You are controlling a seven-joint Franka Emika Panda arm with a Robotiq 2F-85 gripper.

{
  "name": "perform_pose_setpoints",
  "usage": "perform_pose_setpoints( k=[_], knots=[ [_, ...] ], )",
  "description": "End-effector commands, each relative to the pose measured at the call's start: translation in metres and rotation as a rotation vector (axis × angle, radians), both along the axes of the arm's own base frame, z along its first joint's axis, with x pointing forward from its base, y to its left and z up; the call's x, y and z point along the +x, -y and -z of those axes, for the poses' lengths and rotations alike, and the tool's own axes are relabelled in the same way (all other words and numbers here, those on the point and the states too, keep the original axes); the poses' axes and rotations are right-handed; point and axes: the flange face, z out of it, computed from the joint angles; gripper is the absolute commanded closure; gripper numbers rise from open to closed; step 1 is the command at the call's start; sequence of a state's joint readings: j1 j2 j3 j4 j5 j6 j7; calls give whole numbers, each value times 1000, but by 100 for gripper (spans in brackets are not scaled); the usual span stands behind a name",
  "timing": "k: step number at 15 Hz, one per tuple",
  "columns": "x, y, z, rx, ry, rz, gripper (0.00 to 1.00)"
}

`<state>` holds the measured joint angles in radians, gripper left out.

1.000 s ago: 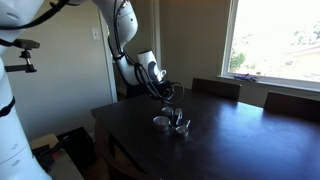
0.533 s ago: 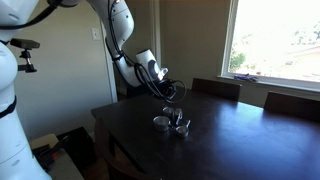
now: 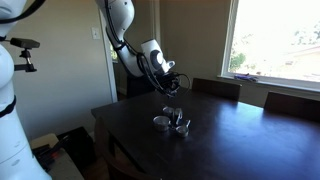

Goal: Unstack the four measuring cups

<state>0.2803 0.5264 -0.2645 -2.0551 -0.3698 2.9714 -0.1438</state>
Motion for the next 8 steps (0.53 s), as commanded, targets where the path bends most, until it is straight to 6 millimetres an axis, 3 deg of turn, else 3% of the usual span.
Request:
perform_pose_setpoints(
  k=[1,5,8],
  knots=[
    [1,19,-29,38,-67,116,30],
    [22,44,-32,87,-166,240,4],
    [40,52,-19,115,-239,307,0]
  ],
)
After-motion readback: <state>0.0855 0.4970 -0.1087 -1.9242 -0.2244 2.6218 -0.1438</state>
